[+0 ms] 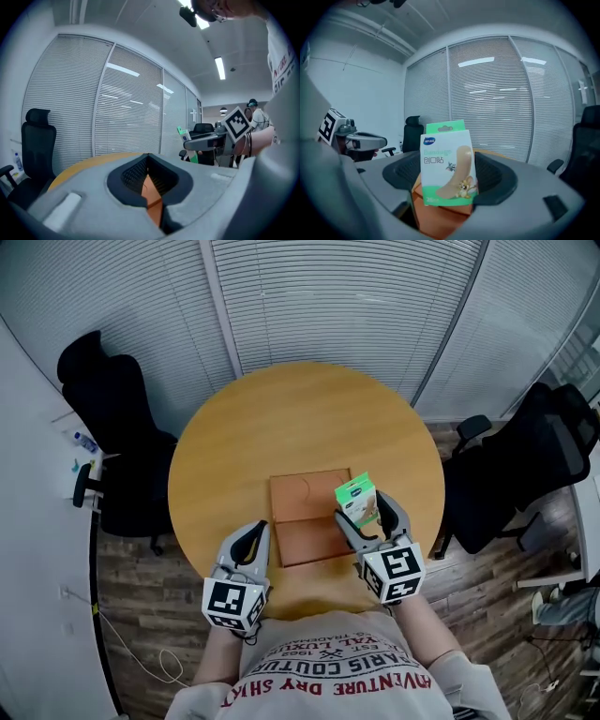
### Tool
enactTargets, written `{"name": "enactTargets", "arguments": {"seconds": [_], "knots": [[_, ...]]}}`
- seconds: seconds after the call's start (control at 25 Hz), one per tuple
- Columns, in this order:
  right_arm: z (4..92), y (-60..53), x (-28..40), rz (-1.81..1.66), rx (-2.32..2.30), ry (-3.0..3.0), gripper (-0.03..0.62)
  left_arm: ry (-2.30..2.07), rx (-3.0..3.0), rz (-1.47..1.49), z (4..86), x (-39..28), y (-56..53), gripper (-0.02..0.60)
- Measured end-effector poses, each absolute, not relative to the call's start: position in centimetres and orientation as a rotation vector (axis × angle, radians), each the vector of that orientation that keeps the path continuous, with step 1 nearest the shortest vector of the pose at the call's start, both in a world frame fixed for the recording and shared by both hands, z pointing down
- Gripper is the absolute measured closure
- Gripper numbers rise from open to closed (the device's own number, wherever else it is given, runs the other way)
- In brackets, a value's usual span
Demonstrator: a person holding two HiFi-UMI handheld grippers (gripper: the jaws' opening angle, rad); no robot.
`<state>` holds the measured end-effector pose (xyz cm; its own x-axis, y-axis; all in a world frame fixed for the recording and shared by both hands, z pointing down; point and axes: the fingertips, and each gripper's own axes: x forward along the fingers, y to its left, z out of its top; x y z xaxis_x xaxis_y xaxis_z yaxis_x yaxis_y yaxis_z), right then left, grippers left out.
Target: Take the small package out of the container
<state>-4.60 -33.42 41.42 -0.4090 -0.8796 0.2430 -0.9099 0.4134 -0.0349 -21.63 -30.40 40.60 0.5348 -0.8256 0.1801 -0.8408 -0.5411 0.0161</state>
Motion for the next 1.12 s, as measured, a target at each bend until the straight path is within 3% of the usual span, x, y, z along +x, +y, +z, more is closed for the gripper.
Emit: {"name": "enactTargets", "arguments": {"seconds": [1.12], "knots": [[41.8,-33.0,-0.7,0.184,1.663,-2.462,0.233,-1.554,2.621,0.234,39.3,-19.5,-29.1,0.569]]}}
